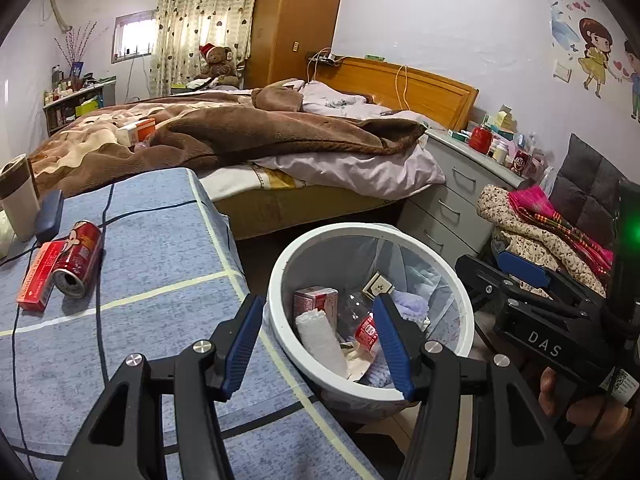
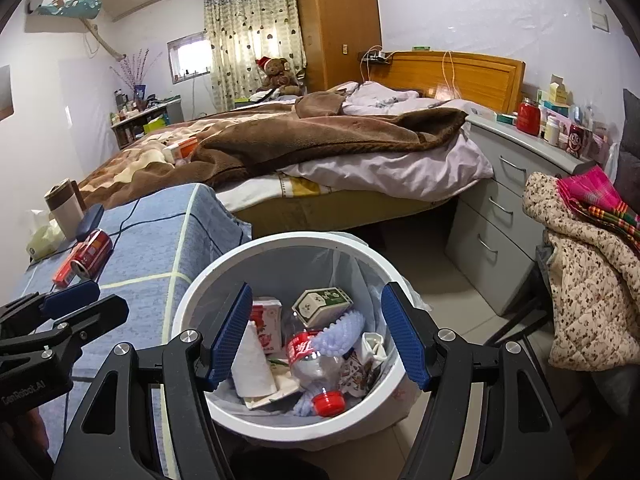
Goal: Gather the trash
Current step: 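Open the left tool while the right tool opens, dropping both items into the bin, then move the left tool to the red Cilostazol box while the right tool moves to the red can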
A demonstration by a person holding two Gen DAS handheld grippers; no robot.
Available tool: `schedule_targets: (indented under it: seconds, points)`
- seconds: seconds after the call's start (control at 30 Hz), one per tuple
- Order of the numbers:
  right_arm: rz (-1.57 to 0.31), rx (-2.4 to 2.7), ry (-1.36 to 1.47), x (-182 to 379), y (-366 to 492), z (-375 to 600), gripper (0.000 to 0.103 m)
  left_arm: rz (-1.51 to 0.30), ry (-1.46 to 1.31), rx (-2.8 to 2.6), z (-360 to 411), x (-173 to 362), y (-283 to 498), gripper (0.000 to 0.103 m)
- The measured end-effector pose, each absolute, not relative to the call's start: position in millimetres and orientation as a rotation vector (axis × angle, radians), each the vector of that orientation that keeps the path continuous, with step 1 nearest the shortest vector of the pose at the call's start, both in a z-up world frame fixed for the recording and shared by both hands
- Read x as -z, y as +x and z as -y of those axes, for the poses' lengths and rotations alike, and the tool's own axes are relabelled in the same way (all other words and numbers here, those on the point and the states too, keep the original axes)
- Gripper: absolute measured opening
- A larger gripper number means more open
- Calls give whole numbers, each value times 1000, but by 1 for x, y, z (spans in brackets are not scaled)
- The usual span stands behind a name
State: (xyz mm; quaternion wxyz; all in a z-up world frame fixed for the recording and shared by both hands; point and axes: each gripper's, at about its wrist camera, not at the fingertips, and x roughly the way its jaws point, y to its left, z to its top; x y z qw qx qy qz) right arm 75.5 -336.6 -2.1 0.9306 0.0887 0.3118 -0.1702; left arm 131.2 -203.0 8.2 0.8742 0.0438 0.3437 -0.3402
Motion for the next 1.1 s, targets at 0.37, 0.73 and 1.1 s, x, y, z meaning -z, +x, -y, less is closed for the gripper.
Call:
schedule_targets:
  seconds: [0.37,0.73,1.1]
  points:
    - [-630,329,178,0,87,317,69,-689,60,672,172,-14,138,62]
    - [-621,274,158,-4,112,288,69,-669,41,599,134,-18,157,63]
    - [-630,179,132,-2,150,254,69,-651,7,514,92,-22,182,66]
